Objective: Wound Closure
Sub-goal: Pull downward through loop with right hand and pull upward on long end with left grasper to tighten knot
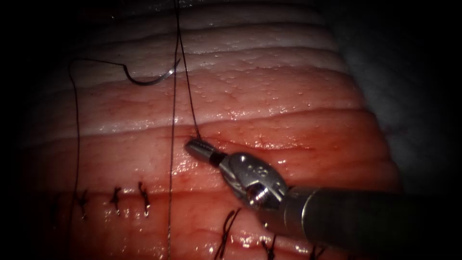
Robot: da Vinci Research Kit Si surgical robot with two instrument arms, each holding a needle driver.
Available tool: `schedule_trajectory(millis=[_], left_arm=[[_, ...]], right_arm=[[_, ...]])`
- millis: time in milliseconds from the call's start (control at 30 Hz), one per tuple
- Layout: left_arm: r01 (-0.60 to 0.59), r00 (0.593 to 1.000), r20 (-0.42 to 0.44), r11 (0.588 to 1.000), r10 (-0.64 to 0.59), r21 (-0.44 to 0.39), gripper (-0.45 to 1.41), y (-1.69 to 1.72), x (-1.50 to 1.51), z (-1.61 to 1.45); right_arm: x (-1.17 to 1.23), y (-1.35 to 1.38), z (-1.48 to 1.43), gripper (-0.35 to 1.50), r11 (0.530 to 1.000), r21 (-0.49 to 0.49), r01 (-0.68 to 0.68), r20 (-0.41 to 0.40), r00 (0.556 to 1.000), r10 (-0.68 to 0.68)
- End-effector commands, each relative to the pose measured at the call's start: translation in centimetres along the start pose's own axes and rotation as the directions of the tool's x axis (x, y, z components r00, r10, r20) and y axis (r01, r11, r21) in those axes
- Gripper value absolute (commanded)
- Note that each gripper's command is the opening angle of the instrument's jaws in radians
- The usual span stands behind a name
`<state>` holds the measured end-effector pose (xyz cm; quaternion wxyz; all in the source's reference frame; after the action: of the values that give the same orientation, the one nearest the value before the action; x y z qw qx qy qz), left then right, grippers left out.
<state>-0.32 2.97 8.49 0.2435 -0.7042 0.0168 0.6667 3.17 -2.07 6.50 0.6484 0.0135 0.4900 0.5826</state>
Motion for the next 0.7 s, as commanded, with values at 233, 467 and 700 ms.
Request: schedule_trajectory(millis=[233,467,700], left_arm=[[-0.009,1.000,0.008,1.000,0.009,0.010,-0.45,-0.12,-0.05,0.08],[-0.016,0.999,0.034,0.999,0.014,0.043,-0.45,-0.23,-0.06,0.13],[-0.022,0.999,0.046,0.996,0.019,0.081,-0.45,-0.33,-0.08,0.19]], right_arm=[[-0.10,-0.03,0.06,-0.35,0.988,-0.015,0.153,-0.056,0.987,-0.154],[-0.12,-0.10,0.08,-0.35,0.945,0.070,0.319,-0.103,0.945,-0.311],[-0.23,-0.21,0.07,-0.35,0.875,0.213,0.436,-0.146,0.899,-0.413]])
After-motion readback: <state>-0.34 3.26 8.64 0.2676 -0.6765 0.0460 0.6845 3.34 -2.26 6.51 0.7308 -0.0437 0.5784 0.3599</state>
